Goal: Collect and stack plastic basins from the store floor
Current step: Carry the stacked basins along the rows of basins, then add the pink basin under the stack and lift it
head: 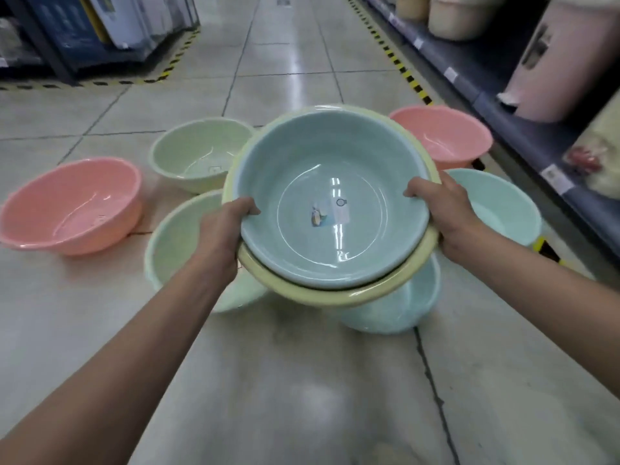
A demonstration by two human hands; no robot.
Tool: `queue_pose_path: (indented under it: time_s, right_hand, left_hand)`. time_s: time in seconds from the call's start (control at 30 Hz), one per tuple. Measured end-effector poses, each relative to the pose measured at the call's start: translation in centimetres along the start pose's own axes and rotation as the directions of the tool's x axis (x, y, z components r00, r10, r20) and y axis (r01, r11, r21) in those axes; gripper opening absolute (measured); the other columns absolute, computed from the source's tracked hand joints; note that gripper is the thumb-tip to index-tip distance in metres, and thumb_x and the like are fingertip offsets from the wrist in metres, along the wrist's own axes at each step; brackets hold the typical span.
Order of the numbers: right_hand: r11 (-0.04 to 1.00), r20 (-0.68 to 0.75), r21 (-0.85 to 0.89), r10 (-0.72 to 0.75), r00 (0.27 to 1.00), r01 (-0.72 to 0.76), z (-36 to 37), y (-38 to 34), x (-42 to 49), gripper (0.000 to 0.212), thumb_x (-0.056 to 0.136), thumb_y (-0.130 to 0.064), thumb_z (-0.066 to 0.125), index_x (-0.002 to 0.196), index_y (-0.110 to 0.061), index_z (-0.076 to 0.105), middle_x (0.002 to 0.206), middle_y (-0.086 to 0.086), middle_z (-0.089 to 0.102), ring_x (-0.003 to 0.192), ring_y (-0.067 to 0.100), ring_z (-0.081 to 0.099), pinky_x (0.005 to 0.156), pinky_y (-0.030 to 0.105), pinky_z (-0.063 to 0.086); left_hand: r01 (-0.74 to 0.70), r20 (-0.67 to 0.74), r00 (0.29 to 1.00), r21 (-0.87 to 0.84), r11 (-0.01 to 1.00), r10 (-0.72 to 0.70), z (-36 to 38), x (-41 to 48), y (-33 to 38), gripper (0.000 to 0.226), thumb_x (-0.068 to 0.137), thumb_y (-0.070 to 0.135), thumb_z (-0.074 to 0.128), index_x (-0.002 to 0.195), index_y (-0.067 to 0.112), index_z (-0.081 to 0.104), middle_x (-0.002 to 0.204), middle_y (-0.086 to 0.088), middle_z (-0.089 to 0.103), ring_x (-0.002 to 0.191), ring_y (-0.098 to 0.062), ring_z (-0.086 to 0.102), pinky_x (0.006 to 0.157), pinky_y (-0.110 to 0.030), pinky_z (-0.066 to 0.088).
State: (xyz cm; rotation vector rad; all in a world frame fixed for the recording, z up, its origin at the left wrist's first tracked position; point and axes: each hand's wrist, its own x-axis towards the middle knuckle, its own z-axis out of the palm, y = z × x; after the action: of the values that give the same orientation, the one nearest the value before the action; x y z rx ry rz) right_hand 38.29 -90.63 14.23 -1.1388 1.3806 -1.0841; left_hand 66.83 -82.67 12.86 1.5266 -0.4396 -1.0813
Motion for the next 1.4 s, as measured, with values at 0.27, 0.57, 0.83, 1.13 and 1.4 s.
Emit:
queue_pose_path:
  time_s: [0.27,0.57,0.83,1.13,1.4]
  right_hand:
    - [0.984,-0.104,0.020,0.178,0.978,-0.177,-6.5,5.8,0.6,0.022,0.079,-0.015,0.067,0.099,-0.023,0.072,0.096,0.002,0.073,0.082,0.022,0.067,0.071,0.034,0.056]
    - [0.953,-0.035,0.010,0.303,0.952,-0.303,-6.9,10.0,3.1,0.025,0.080,-0.016,0.065,0.103,-0.023,0.072,0.085,-0.001,0.073,0.074,0.021,0.065,0.065,0.032,0.052]
    - [0.933,-0.118,-0.026,0.355,0.928,-0.360,-8.6,13.2,3.0,0.028,0.082,-0.020,0.062,0.109,-0.020,0.069,0.099,0.005,0.074,0.082,0.025,0.067,0.072,0.035,0.053]
    - [0.934,-0.009,0.057,0.355,0.935,-0.354,-9.6,15.8,2.3,0.045,0.085,-0.015,0.071,0.127,-0.030,0.062,0.113,0.001,0.076,0.102,0.024,0.073,0.090,0.044,0.059]
    - [0.920,0.002,0.051,0.390,0.921,-0.390,-9.5,15.7,2.5,0.049,0.074,-0.016,0.066,0.121,-0.031,0.063,0.112,0.005,0.074,0.097,0.028,0.071,0.075,0.038,0.058]
  left_hand:
    - [0.161,0.053,0.985,0.054,0.985,-0.164,7.1,0.6,-5.3,0.038,0.056,0.013,0.069,0.092,0.003,0.071,0.089,-0.015,0.071,0.075,-0.031,0.065,0.069,-0.039,0.054]
    - [0.220,0.020,0.974,0.169,0.961,-0.226,8.4,3.7,-7.8,0.048,0.053,0.018,0.069,0.098,0.001,0.070,0.086,-0.016,0.070,0.071,-0.033,0.066,0.066,-0.039,0.054]
    - [0.234,0.034,0.968,0.261,0.937,-0.251,9.9,3.4,-11.9,0.014,0.076,0.009,0.064,0.090,0.010,0.068,0.082,-0.010,0.068,0.071,-0.029,0.063,0.063,-0.032,0.051]
    - [0.137,0.207,0.959,0.267,0.954,-0.195,9.0,3.9,-13.8,0.028,0.087,0.012,0.065,0.114,0.018,0.070,0.099,-0.009,0.078,0.086,-0.028,0.073,0.074,-0.038,0.059]
    - [0.158,0.250,0.940,0.290,0.944,-0.234,8.8,3.6,-13.8,0.031,0.083,0.028,0.066,0.113,0.025,0.070,0.106,-0.012,0.078,0.098,-0.035,0.074,0.091,-0.055,0.058]
